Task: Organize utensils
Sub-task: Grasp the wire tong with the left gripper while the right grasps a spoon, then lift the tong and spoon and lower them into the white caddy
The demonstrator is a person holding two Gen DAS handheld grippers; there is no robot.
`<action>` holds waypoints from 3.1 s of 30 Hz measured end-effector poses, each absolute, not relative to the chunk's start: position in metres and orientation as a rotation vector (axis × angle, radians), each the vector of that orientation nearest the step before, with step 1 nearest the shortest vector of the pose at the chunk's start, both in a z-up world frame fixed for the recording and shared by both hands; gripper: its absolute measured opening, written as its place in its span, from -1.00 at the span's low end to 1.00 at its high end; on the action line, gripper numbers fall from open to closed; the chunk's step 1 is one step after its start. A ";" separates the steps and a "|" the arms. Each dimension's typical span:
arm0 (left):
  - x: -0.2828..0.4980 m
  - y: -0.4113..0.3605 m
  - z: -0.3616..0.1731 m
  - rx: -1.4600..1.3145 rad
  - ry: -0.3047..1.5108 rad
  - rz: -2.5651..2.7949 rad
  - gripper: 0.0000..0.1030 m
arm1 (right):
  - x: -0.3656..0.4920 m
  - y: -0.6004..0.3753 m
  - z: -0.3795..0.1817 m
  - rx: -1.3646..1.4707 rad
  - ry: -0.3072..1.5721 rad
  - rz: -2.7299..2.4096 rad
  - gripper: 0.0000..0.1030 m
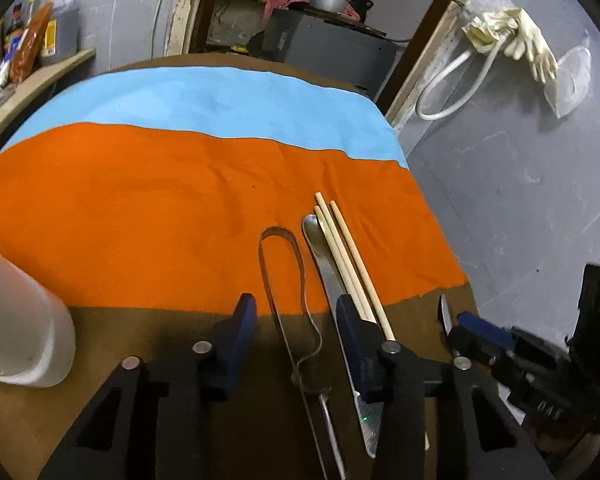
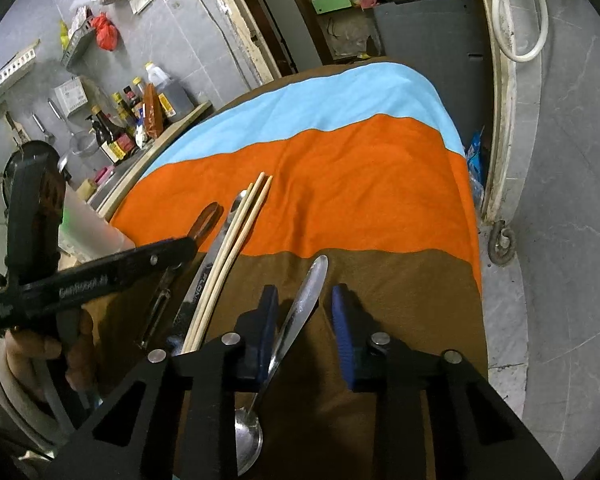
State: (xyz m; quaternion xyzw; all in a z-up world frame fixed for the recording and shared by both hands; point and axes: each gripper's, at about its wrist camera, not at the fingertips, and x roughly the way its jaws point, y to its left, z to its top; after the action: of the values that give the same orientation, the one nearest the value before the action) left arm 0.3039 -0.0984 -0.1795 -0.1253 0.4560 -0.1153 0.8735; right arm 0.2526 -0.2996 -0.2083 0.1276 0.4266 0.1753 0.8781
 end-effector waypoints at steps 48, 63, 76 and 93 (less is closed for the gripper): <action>0.230 -0.057 -0.102 -0.315 0.677 -0.333 -0.62 | 0.209 -0.281 -0.124 0.286 0.697 0.263 -0.96; 0.211 -0.014 -0.051 -0.249 0.542 -0.325 -0.63 | 0.203 -0.216 -0.065 0.275 0.545 0.352 -0.96; 0.195 0.026 -0.023 -0.266 0.496 -0.282 -0.63 | 0.214 -0.188 -0.024 0.335 0.396 0.469 -0.96; 0.174 0.106 0.025 -0.311 0.403 -0.147 -0.63 | 0.244 -0.097 0.006 0.365 0.241 0.639 -0.96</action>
State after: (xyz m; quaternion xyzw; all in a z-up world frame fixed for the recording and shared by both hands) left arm 0.1739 0.1060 0.0255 -0.1535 0.1994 -0.0728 0.9651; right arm 0.2439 -0.0974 0.0057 0.1782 0.1177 0.3117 0.9259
